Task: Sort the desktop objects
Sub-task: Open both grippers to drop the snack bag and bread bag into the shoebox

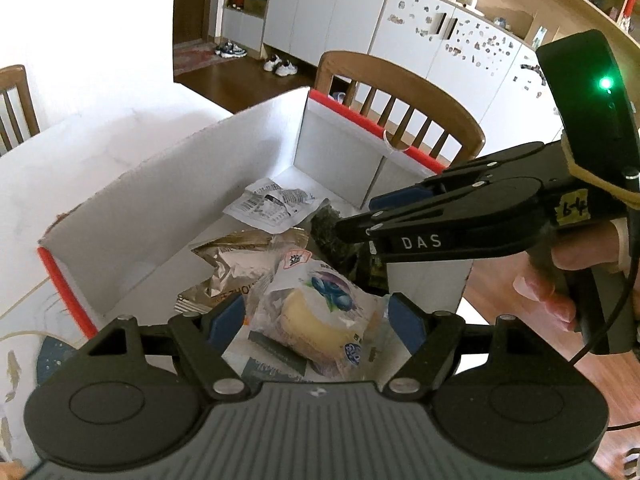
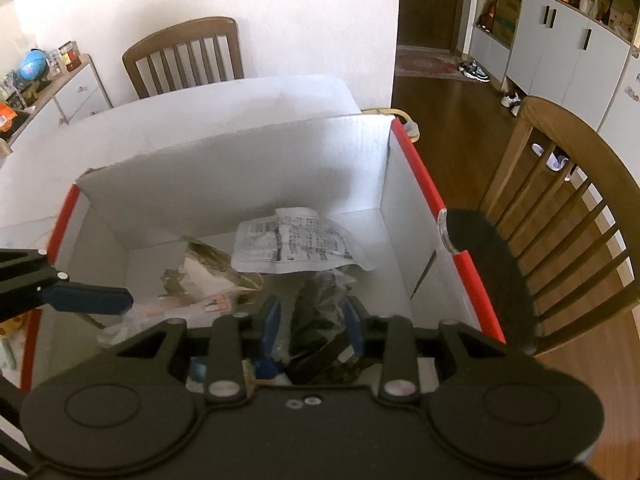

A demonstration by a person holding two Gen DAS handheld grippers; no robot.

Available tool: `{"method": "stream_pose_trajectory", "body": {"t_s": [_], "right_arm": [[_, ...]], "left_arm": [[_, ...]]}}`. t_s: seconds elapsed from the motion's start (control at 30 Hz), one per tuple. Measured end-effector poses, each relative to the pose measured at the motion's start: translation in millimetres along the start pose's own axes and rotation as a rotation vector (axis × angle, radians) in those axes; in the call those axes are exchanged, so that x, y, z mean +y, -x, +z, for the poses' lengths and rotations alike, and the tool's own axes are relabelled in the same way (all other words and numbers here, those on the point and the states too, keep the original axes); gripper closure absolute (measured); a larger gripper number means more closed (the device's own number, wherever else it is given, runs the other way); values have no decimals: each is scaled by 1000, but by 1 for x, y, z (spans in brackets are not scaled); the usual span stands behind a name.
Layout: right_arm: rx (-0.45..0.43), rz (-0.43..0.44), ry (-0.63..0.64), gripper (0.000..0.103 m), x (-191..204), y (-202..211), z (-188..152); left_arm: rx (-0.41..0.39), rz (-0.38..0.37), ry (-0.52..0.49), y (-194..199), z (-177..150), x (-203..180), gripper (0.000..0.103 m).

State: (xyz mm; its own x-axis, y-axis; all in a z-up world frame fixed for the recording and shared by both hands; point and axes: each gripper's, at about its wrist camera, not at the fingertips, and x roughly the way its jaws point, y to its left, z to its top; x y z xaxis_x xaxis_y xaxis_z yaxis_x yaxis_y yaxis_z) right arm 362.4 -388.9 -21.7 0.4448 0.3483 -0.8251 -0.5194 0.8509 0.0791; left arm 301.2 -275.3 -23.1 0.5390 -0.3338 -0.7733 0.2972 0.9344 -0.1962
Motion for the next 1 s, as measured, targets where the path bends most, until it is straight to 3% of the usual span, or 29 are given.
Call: {"method": "stream_pose_trajectory", "body": {"t_s": [0.5,0.63,1.0], "right_arm": [[-64,29,-18,66,31,44,-13],[-92,24,-34,55,42,59,-18],[-139,-3,-60,52,80,87,-34]], "left_arm": [[-97,-26,-10,55,-24,2,25],[-128,-30,-7,75,-34,7,25],[-171,-42,-31,118,-58,24,25]]}}
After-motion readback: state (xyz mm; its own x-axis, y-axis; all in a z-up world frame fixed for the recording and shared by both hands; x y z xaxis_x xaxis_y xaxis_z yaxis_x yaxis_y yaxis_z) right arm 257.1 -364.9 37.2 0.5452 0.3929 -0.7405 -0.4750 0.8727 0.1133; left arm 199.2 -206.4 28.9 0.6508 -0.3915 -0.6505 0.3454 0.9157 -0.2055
